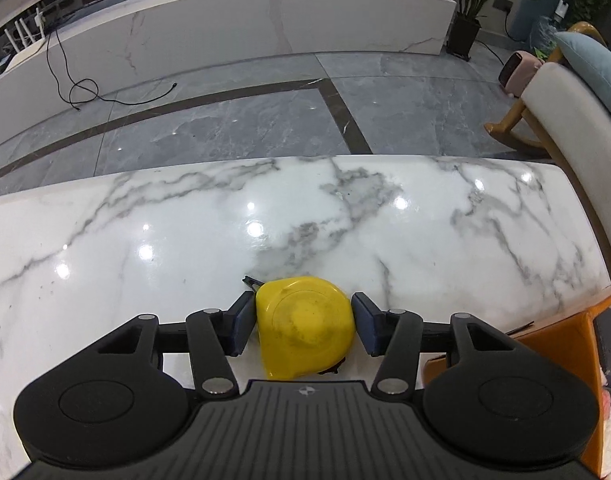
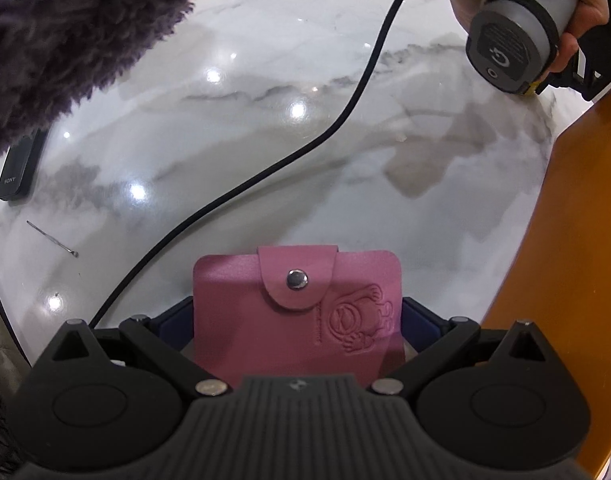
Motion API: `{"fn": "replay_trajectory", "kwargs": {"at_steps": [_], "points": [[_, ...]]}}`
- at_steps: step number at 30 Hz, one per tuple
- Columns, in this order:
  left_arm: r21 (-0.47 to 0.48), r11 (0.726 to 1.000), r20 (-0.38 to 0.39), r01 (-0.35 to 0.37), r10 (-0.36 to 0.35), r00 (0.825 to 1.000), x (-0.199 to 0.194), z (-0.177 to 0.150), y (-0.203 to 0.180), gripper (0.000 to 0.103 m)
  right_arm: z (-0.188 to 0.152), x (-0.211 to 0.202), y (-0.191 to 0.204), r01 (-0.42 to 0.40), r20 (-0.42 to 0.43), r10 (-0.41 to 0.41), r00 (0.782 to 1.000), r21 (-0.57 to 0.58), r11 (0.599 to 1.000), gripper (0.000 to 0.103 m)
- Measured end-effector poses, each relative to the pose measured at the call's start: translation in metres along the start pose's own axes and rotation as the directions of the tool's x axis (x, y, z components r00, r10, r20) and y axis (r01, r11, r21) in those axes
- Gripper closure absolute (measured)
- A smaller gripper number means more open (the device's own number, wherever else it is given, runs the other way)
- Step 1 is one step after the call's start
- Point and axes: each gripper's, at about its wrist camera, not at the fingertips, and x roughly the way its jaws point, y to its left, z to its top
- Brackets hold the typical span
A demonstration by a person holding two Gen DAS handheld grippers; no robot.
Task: Organize objects
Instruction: 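Lift the pink wallet with the right gripper while the left gripper closes on the yellow tape measure, then lift the tape measure with the left gripper while the right gripper carries the wallet toward the orange box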
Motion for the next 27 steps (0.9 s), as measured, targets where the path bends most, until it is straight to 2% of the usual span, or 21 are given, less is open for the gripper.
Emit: {"fn": "replay_trajectory", "kwargs": {"at_steps": [8, 15, 18, 21, 24, 27], "points": [[0.018, 1.0, 0.0, -0.013, 0.013, 1.0, -0.007, -0.009, -0.001, 0.043, -0.001, -0.002, 0.001, 0.006, 0.011, -0.006, 1.0, 0.024, 1.0, 0.001], [0.039, 0.999, 0.106, -0.001, -0.003, 0.994, -0.056, -0.024, 0.009, 0.043, -0.008, -0.011, 0.003, -0.003, 0.051, -0.001, 0.999, 0.092, 0.996, 0.002], [0.056, 0.998, 0.199, -0.016, 0.005, 0.98, -0.091, -0.04, 0.016, 0.043, -0.012, -0.021, -0.004, -0.02, 0.102, 0.007, 0.995, 0.127, 0.992, 0.003], [0.04, 0.999, 0.268, 0.001, -0.011, 0.963, -0.127, -0.067, 0.032, 0.043, -0.015, -0.038, -0.004, -0.051, 0.166, 0.023, 0.986, 0.165, 0.985, 0.003], [0.021, 1.0, 0.336, 0.014, -0.02, 0.942, -0.158, -0.096, 0.049, 0.043, -0.012, -0.045, 0.002, -0.076, 0.23, 0.032, 0.973, 0.187, 0.979, 0.003], [0.02, 1.0, 0.392, -0.014, 0.005, 0.92, -0.181, -0.126, 0.058, 0.043, -0.023, -0.057, 0.007, -0.105, 0.29, 0.041, 0.956, 0.21, 0.972, 0.004]]}}
